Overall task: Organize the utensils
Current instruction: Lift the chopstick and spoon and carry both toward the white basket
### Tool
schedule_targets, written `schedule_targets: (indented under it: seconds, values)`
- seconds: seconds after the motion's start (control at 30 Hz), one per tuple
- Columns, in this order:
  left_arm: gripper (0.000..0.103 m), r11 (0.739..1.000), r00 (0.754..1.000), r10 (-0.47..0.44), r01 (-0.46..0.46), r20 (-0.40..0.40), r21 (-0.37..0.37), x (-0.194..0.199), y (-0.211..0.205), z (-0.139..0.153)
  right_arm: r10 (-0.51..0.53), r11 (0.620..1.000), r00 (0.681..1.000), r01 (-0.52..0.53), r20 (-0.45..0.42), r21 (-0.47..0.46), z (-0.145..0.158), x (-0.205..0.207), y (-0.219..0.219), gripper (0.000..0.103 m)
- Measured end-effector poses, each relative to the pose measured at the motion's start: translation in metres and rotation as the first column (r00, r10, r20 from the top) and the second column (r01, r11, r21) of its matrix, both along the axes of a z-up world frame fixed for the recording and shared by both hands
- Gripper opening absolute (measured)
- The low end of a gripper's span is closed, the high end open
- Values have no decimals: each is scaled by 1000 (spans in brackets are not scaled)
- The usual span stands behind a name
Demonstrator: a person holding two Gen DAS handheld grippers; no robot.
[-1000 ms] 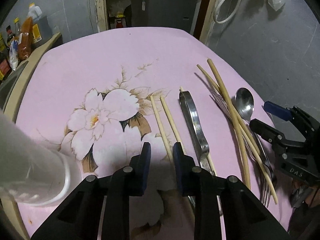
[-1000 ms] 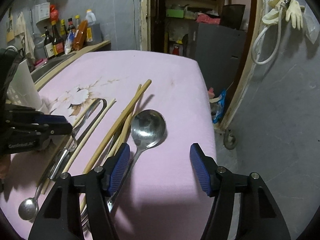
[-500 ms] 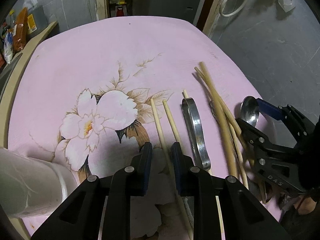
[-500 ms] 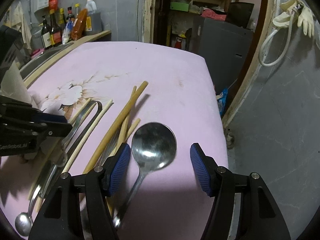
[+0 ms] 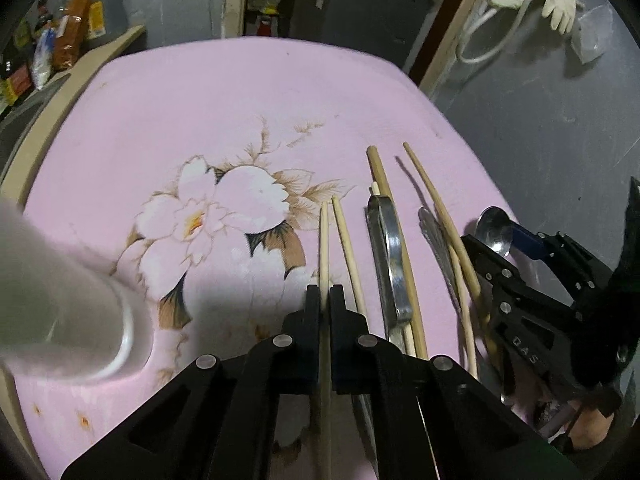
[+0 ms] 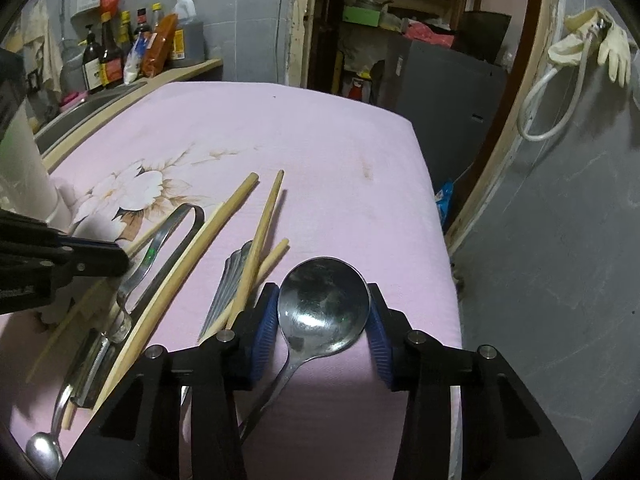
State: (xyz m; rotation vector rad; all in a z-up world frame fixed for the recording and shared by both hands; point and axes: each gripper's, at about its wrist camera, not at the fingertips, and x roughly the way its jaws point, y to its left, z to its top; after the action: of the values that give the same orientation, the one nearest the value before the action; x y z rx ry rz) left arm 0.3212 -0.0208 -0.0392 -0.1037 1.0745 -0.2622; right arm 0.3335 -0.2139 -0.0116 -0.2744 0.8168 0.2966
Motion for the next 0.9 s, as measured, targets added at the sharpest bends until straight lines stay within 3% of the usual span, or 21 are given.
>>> schedule_targets:
  seconds: [0.17, 0.33, 0.6, 0.83, 0.9]
  values:
    - [2, 999, 992, 25, -21, 127, -32, -33, 10, 16, 11, 999, 994, -17, 112, 52, 15, -20, -6, 39]
    - [2, 996, 959, 63, -42, 276, -81, -62, 22, 34, 19, 999, 952, -29, 305, 29, 33, -53, -2, 39]
    - [2, 993, 865, 113, -78, 489, -91, -79, 29, 67, 31, 999, 820, -10, 571, -40, 59, -93, 15, 39]
    - [2, 988, 775, 142, -76, 615, -133, -91, 44, 113, 27, 1000, 715, -26, 698, -13, 96, -109, 30, 39]
    - [2, 986, 739, 159, -87, 655, -142, -94, 54, 129, 35, 999, 687, -50, 726, -1, 108, -113, 37, 39]
